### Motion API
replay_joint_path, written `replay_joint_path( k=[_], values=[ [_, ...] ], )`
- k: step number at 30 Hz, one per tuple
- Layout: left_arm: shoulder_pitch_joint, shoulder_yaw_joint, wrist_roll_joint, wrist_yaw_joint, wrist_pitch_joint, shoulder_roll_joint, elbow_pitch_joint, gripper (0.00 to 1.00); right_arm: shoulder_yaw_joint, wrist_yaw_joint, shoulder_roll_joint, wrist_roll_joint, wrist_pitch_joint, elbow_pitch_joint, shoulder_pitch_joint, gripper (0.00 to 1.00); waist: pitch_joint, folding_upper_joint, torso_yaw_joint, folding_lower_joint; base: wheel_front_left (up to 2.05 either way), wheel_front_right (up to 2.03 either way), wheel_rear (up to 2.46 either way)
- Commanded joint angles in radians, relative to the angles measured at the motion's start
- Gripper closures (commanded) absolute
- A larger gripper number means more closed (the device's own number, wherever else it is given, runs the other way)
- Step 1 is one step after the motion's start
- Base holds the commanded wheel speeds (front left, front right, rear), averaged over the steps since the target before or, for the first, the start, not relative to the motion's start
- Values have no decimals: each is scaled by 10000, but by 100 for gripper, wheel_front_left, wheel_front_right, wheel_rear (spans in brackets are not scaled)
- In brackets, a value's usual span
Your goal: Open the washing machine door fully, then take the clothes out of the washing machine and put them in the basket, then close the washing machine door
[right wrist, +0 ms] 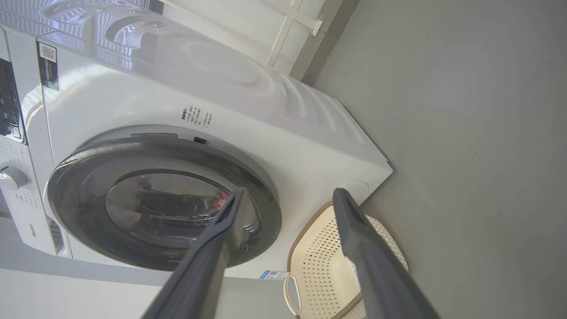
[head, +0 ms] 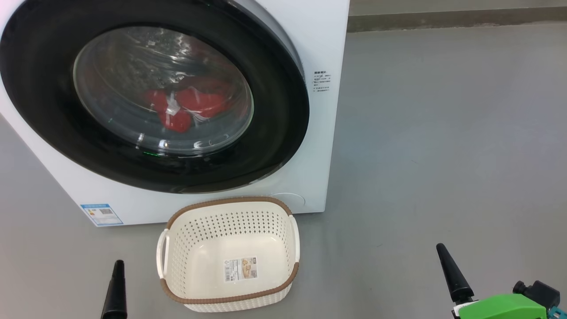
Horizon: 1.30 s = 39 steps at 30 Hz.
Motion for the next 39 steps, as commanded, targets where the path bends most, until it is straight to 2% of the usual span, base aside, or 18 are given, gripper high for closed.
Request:
replay_joint_path(
  k=[1, 13, 39],
  values=[
    [-127, 76, 484, -15, -137, 219, -362, 0, 204, -4, -191, -501, -131, -220, -547, 0, 3, -1, 9, -1, 0, 0, 0],
    [50, -37, 2251, 78, -488, 247, -664, 0, 381, -5, -276, -2159, -481, -270, -659, 0, 0, -1, 25, -1, 0, 0, 0],
    [361, -185, 5313, 229, -1222, 308, -1156, 0, 838, -7, -417, -5114, -1212, -451, -790, 0, -2, -1, 80, -1, 0, 0, 0]
  ],
)
